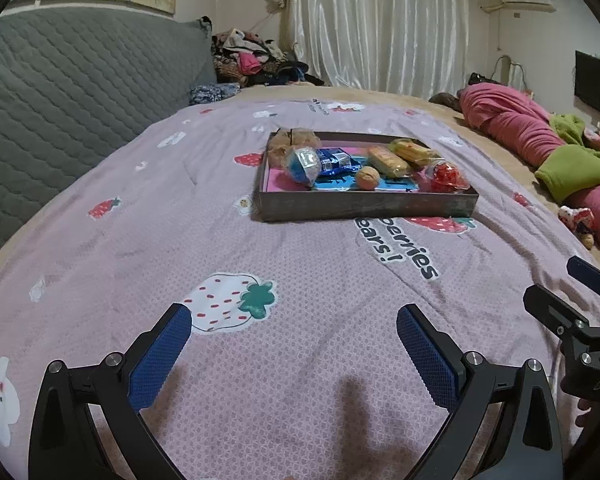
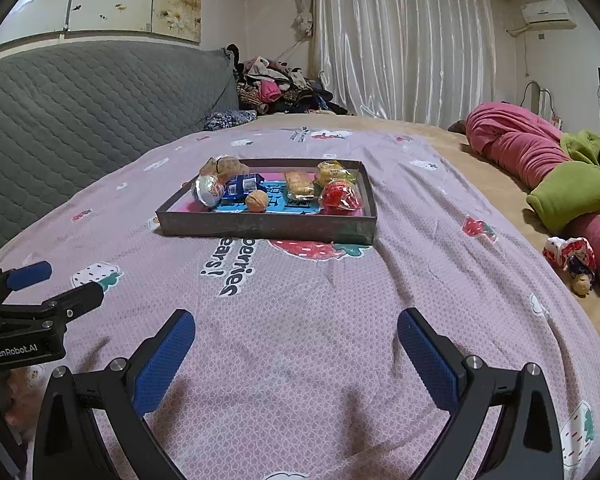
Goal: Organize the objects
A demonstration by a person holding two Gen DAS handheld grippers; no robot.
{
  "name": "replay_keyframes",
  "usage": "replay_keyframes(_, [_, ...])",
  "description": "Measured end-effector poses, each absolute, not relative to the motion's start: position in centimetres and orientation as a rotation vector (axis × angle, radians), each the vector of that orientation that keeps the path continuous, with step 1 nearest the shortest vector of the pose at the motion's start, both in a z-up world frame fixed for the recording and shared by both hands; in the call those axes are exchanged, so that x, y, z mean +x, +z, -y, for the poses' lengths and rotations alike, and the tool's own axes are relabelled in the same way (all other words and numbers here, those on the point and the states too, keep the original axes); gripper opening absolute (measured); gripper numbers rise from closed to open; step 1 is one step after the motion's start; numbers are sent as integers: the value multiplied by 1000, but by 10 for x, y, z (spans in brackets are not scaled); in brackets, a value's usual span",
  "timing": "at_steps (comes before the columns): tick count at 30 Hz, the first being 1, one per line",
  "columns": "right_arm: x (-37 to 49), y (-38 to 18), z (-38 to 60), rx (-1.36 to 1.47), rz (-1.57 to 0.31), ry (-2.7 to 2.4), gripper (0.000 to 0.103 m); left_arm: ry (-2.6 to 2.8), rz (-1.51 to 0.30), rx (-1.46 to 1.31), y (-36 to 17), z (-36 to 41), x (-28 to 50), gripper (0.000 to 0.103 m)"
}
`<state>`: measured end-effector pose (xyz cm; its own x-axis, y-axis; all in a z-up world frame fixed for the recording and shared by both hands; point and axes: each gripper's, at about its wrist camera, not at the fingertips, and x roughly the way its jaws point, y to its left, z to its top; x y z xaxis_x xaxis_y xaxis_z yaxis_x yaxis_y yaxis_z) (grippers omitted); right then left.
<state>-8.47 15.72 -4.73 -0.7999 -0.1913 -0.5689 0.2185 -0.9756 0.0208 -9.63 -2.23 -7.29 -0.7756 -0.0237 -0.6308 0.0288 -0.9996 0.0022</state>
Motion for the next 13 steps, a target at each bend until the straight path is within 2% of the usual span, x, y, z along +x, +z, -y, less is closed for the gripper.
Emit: replay_keyframes(13, [-84, -48, -157, 876, -74, -2792, 102, -2895, 37, 1009, -73, 20, -93, 102])
